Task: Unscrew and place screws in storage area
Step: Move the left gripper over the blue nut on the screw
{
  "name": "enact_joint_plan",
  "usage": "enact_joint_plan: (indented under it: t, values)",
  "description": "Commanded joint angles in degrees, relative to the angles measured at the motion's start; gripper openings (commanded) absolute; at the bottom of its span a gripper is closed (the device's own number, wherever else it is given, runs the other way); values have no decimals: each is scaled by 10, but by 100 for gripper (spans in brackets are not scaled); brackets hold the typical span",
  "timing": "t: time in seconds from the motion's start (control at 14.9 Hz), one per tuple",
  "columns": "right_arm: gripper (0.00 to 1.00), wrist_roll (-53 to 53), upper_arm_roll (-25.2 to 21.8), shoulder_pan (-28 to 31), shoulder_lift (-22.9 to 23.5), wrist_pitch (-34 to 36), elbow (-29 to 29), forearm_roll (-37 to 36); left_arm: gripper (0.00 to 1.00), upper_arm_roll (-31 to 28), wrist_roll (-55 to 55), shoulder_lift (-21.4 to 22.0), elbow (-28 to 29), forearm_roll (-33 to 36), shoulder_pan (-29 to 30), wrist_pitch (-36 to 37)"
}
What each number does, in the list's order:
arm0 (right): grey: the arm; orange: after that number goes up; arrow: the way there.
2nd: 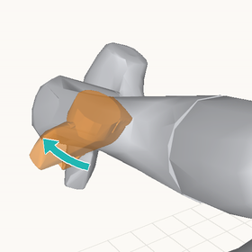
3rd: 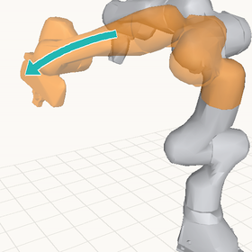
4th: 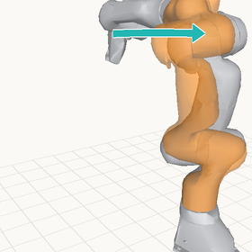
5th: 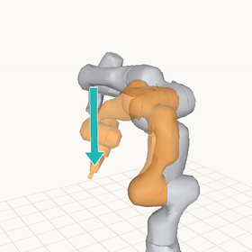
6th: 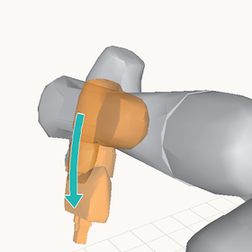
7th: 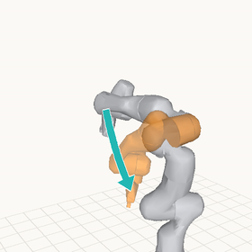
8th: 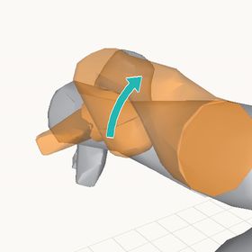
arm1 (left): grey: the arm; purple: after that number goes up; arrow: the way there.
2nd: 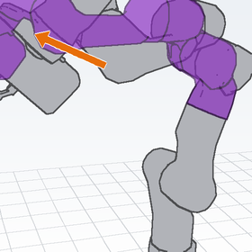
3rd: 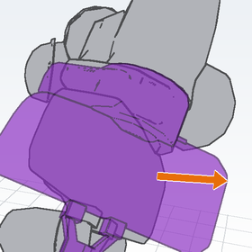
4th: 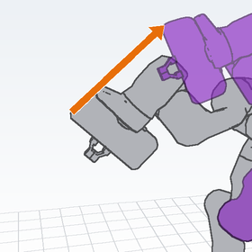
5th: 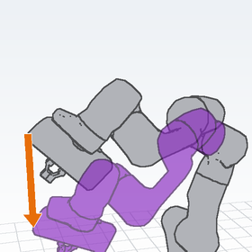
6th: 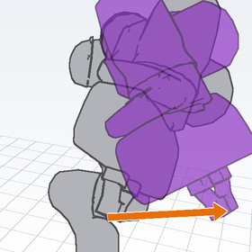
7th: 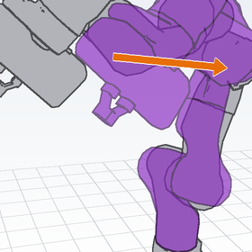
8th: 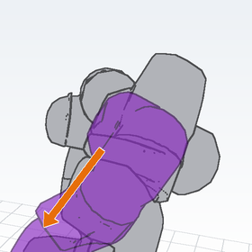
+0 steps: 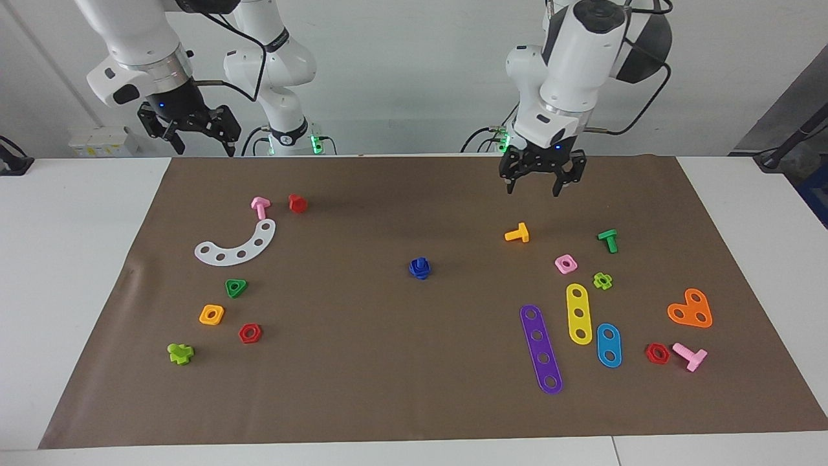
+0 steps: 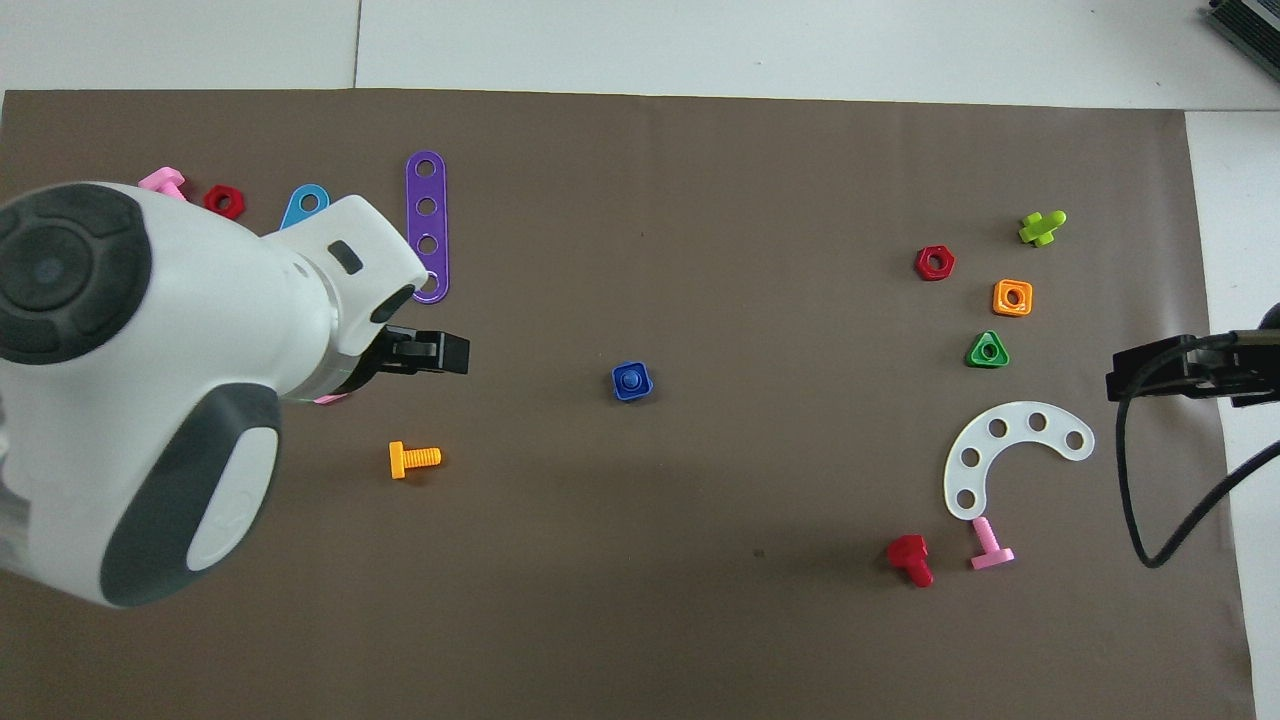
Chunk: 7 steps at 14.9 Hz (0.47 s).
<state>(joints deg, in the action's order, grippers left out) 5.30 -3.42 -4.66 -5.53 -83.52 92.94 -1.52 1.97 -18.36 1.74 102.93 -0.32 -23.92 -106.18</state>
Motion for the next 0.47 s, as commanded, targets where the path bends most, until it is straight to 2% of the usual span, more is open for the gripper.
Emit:
enact_joint_plan:
  t: [0.0, 0.2, 0.4]
  values:
    - [100, -20, 4, 7, -12, -12, 15, 2, 98, -11, -81, -35, 17, 2, -51, -55]
    - [100, -19, 4, 7, -12, -12, 15, 2, 98, -11, -132, -79, 17, 2, -79, -121]
    - [100, -19, 4, 7, -12, -12, 15, 2, 98, -10, -155, -101, 23, 2, -103, -163]
